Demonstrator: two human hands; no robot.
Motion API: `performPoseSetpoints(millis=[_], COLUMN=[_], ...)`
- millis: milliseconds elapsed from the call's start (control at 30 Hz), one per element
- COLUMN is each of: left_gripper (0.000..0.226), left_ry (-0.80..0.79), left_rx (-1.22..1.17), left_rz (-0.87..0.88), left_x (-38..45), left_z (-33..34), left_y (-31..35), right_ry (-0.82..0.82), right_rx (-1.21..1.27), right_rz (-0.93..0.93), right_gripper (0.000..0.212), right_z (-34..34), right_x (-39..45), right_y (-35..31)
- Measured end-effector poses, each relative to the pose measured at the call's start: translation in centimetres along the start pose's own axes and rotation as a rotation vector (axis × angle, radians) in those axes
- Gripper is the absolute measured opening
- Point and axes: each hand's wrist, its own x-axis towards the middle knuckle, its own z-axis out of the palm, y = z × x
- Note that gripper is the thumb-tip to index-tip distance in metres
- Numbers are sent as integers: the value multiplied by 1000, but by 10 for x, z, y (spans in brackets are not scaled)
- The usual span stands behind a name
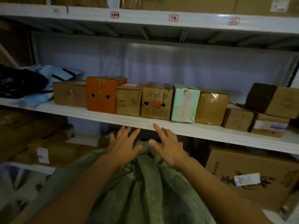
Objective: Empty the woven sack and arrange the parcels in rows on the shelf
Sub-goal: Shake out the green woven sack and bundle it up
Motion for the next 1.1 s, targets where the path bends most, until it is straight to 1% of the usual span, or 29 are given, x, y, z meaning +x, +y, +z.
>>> performPoseSetpoints(millis=[133, 200, 267, 333, 367, 467, 533, 567, 600, 633, 667, 700, 733, 767, 800, 867, 900, 933, 1000, 1033, 1100], left_gripper=[69, 75, 84, 97, 107, 140, 149, 145, 130, 105, 76, 53, 40, 36, 36, 42, 43, 39, 29, 30, 35], left_ry=[-195, -239, -252, -266, -281, -353, -403, -438, -486, -499, -492, -467, -429, -386, -359, -322, -297, -273, -184, -151, -132], left_rx=[-105, -168, -231, -316, -352, -445, -460, -496, -549, -612, -631, -667, -692, -731, -779, -881, -890, -874, -819, -809, -860], left_rz=[-118, -181, -230, -270, -281, -236, -259, -254, -237, -183, -144, -117, -100, -77, -47, -6, 7, 19, 24, 21, 20], left_x=[-19, -20, -15, -8, -4, 15, 30, 32, 30, 27, 24, 23, 25, 28, 29, 29, 29, 28, 24, 21, 12], left_z=[48, 73, 94, 112, 119, 155, 188, 193, 181, 166, 151, 138, 128, 118, 105, 85, 75, 65, 48, 42, 34], left_y=[-20, -33, -46, -54, -57, -72, -87, -90, -86, -82, -77, -71, -69, -67, -64, -59, -57, -54, -51, -50, -48], right_ry=[-198, -267, -285, -301, -301, -308, -331, -346, -361, -376, -392, -406, -413, -410, -398, -351, -309, -264, -171, -135, -107], right_rx=[121, 119, 44, -17, -35, -83, -107, -116, -123, -122, -114, -94, -61, -12, 44, 151, 228, 331, 498, 516, 474], right_rz=[19, 60, 72, 62, 52, 12, -3, -3, -1, 5, 12, 15, 13, 10, 6, -15, -35, -68, -95, -82, -67], right_gripper=[82, 89, 94, 99, 102, 110, 114, 115, 116, 117, 118, 118, 118, 118, 119, 122, 123, 119, 90, 77, 60], right_z=[43, 61, 73, 81, 84, 91, 94, 95, 96, 98, 100, 102, 105, 108, 108, 112, 112, 113, 115, 115, 110], right_x=[-9, -9, -6, -4, -1, 10, 16, 19, 22, 24, 26, 28, 30, 33, 36, 44, 49, 53, 56, 57, 58], right_y=[14, 18, 22, 23, 24, 28, 29, 30, 30, 31, 33, 34, 35, 35, 32, 27, 22, 18, 12, 9, 7])
